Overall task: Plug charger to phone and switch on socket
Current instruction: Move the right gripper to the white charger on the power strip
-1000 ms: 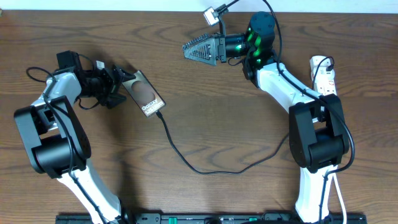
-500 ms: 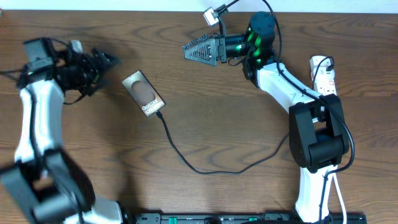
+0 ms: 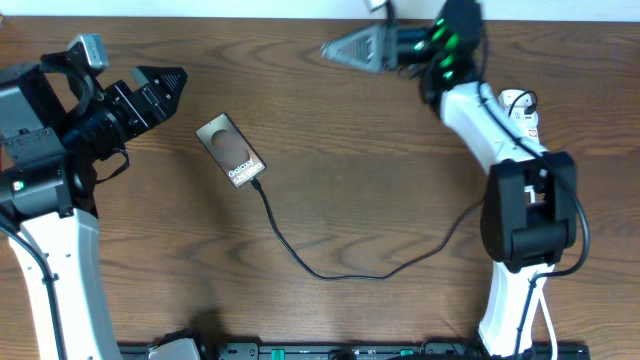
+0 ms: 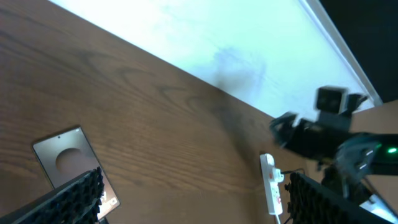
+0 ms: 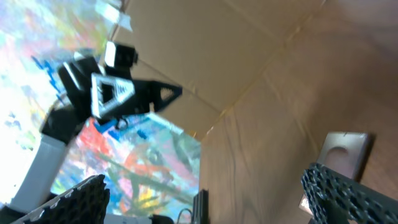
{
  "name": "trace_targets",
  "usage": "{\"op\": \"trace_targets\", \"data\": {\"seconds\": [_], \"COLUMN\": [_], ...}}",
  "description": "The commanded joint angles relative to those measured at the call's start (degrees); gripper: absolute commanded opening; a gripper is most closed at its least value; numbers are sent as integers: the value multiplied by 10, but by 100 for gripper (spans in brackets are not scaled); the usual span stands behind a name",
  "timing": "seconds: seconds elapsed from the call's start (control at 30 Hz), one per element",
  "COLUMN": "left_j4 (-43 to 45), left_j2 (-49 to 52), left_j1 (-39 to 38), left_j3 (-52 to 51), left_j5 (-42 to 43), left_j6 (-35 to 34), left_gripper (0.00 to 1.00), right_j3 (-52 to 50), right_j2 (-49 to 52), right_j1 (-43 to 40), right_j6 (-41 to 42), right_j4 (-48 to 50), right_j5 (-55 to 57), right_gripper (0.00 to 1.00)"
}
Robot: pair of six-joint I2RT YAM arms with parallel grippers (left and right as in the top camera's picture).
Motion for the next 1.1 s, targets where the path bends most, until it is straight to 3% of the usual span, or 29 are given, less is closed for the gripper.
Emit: {"op": "trace_targets", "data": {"seconds": [0.0,0.27,0.4,0.57,0.73,0.97,1.07], "left_j4": [-4,-6,-6,-6,-6,-9,-10], "left_j2": [1,6,8,8,8,12,17], "left_j1": [0,0,0,0,0,0,0], "left_j3": [2,2,2,2,2,2,2], "left_j5": [-2,-2,-2,-4,-10,-10,-10], "left_j6": [8,8,8,8,19,19,19], "left_gripper": [92,92,92,92,92,92,93], "right_j3": [55,117,118,139,224,400,447], "right_j2": [-10,-13,-13,-13,-13,-18,-29], "right_j1": [-23,-38,-44,-44,-49,-90,-122], "right_j6": [70,74,5,-180,-362,-474,-502], "right_j4": [2,-19,-127,-374,-644,-962,-1049], "right_j5": [-1,36,125,263,342,464,513], "right_gripper": [99,99,99,99,99,99,99]}}
